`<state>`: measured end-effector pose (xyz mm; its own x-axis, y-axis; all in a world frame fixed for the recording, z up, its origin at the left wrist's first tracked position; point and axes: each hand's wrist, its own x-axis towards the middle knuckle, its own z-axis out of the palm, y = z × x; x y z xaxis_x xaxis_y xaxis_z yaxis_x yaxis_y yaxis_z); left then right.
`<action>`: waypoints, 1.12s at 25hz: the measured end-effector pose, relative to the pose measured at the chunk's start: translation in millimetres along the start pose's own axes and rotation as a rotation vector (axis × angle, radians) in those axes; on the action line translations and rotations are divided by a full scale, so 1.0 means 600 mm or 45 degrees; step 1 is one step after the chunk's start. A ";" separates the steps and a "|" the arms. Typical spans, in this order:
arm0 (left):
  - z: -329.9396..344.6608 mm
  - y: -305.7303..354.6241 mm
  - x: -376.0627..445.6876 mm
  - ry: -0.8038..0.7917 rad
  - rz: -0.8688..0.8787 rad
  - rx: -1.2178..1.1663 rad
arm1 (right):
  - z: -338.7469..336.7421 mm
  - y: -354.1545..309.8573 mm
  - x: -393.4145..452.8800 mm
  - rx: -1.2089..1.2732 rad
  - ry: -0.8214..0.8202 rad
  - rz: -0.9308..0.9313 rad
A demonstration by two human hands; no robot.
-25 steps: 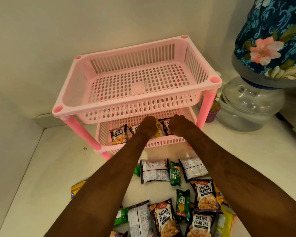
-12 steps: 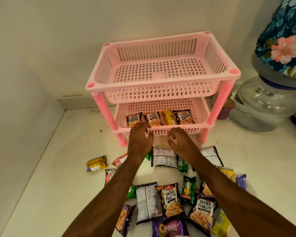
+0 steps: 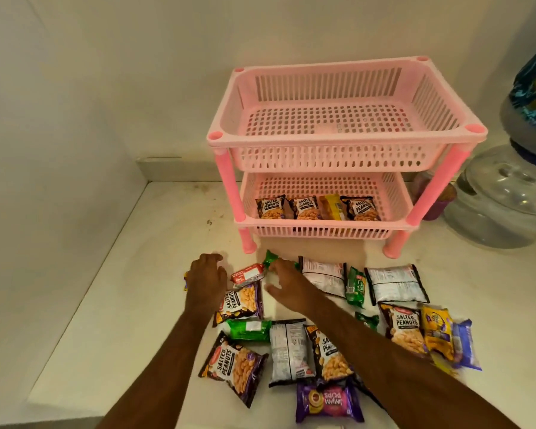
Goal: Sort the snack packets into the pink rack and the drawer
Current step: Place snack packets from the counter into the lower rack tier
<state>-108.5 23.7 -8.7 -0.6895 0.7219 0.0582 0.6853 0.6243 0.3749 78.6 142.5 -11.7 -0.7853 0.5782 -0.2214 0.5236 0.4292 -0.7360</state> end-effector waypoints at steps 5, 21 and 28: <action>-0.024 -0.072 0.000 -0.271 -0.088 0.156 | 0.075 -0.045 0.020 0.002 -0.096 0.324; -0.016 -0.092 -0.037 -0.134 -0.298 -0.245 | 0.058 -0.064 0.000 0.557 -0.064 0.390; -0.036 0.012 -0.013 -0.140 -0.161 -0.333 | -0.066 -0.028 -0.017 0.724 0.059 0.355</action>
<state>-103.4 16.2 13.6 -0.7260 0.6804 -0.0994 0.5025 0.6236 0.5989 91.1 156.8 28.1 -0.6227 0.6502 -0.4354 0.4392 -0.1701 -0.8821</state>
